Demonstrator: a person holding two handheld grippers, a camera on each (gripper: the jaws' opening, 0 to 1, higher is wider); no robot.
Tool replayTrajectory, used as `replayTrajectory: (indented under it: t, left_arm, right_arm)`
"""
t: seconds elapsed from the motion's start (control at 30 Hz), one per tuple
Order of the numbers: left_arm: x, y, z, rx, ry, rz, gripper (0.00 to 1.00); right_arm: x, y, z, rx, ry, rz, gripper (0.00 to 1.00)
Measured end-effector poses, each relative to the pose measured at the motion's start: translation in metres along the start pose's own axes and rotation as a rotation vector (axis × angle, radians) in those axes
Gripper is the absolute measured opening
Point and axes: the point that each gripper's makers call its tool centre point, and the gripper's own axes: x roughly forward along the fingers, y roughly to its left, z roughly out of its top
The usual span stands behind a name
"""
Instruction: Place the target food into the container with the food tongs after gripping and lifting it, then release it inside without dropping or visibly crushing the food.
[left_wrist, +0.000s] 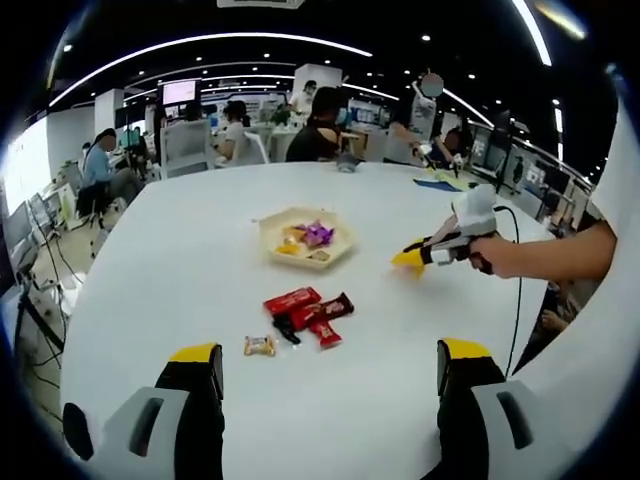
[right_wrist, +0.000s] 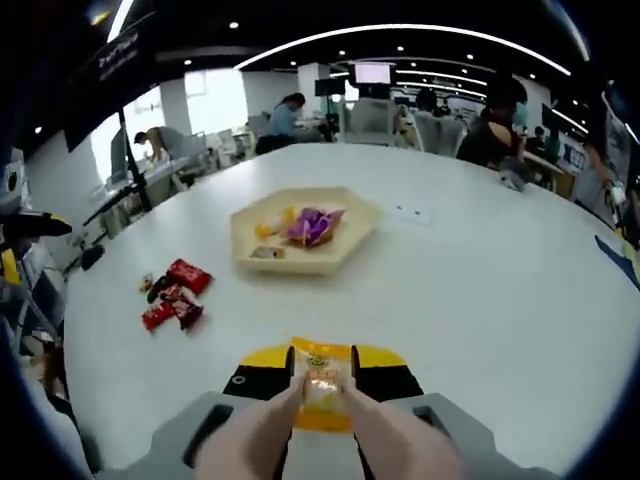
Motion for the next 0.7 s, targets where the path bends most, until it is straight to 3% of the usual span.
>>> replayTrajectory:
  t: [0.13,0.3,0.7]
  left_arm:
    - [0.012,-0.001,0.005,0.031,0.000,-0.056,0.88]
    - [0.030,-0.002,0.007,0.061,0.025,-0.167,0.88]
    - [0.061,-0.012,0.028,0.166,0.025,-0.346,0.88]
  right_arm:
    - [-0.018,0.004,0.011,0.058,-0.024,-0.001,0.21]
    - [-0.045,0.019,0.026,0.056,-0.036,-0.032,0.22]
    - [-0.088,0.019,0.046,0.112,-0.083,-0.127,0.22]
